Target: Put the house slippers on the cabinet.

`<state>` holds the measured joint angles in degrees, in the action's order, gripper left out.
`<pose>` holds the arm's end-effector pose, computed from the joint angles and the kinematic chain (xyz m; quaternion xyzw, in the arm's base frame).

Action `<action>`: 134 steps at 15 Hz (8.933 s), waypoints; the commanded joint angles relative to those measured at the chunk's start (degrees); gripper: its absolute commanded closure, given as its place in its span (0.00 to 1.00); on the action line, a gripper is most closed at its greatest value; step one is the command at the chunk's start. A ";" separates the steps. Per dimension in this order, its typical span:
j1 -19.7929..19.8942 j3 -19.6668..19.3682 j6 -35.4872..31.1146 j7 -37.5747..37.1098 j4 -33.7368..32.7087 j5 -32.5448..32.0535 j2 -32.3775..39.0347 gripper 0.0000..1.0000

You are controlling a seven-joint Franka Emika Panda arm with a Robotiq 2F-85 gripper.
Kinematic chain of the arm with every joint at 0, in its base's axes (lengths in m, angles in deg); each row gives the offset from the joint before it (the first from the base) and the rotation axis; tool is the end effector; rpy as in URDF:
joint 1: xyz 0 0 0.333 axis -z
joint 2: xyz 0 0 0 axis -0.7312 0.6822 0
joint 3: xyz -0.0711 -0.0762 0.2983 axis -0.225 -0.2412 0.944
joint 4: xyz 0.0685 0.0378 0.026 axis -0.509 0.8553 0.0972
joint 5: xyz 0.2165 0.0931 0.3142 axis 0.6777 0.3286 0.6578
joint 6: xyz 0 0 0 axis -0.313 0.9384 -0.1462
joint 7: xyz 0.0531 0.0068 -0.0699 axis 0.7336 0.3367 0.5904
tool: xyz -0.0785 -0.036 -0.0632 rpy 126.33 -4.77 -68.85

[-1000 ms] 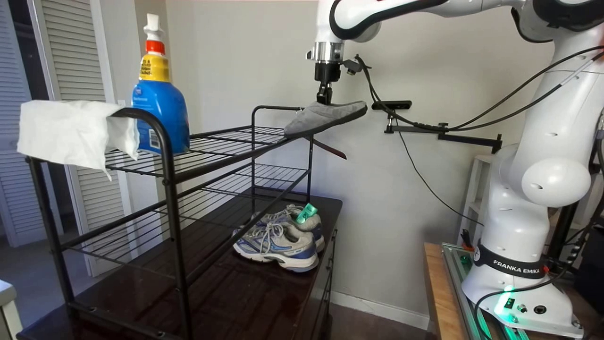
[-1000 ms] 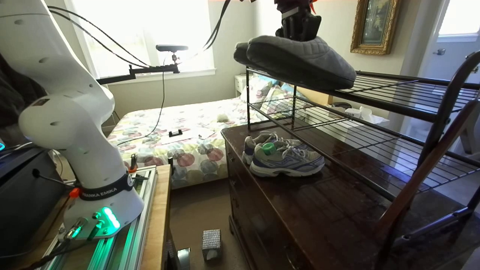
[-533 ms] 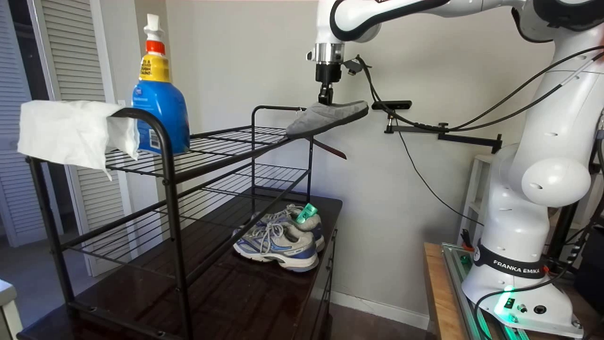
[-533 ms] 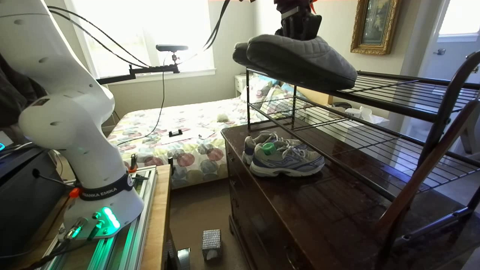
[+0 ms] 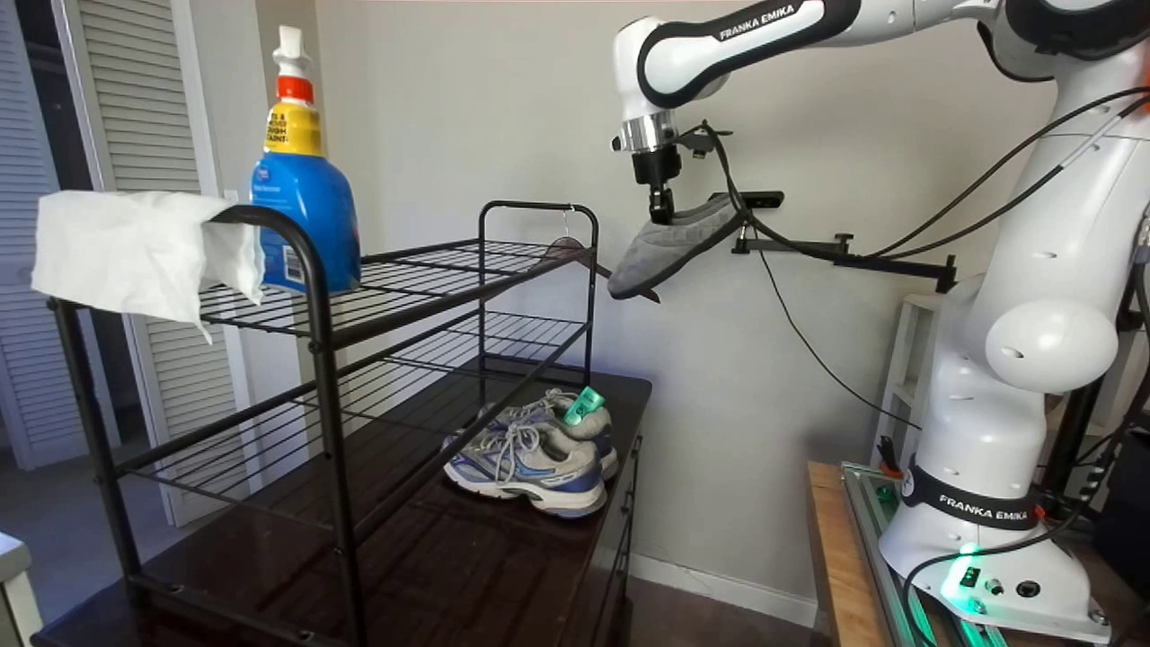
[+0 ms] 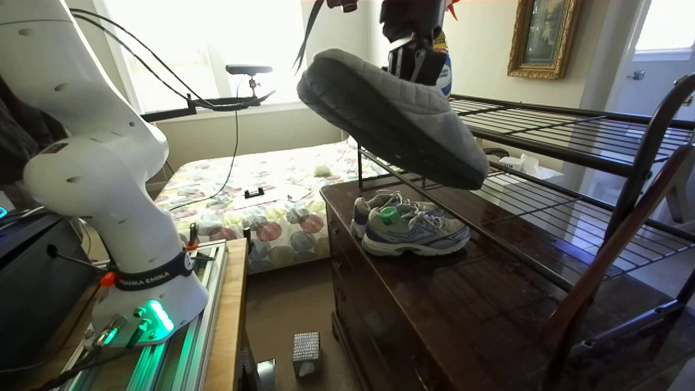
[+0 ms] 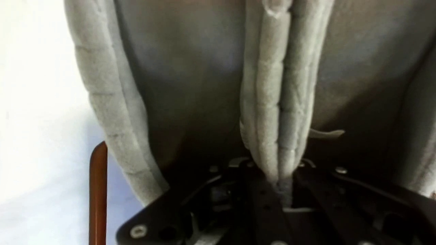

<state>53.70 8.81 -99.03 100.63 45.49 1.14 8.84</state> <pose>0.4643 -0.1606 0.5427 0.9877 0.0245 -0.1043 0.1143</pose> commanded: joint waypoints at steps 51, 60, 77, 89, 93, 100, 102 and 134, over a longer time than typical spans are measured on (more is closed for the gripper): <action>4.00 -3.42 -61.32 18.04 31.62 40.43 11.81 0.97; 3.53 -2.74 -64.02 17.56 31.86 40.79 13.22 0.97; 3.44 4.75 -75.12 29.44 26.62 60.91 19.81 0.97; 4.62 8.41 -79.31 33.54 22.91 66.08 24.05 0.97; 4.66 9.19 -80.79 33.96 22.13 66.05 25.48 0.97; 5.22 10.10 -82.62 33.53 20.22 65.62 28.50 0.97; 5.52 10.21 -83.04 33.30 19.62 65.34 29.47 0.97; -1.84 -11.60 -52.34 21.99 38.15 21.65 7.96 0.00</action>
<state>53.29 0.76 -156.08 125.29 80.00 34.02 21.50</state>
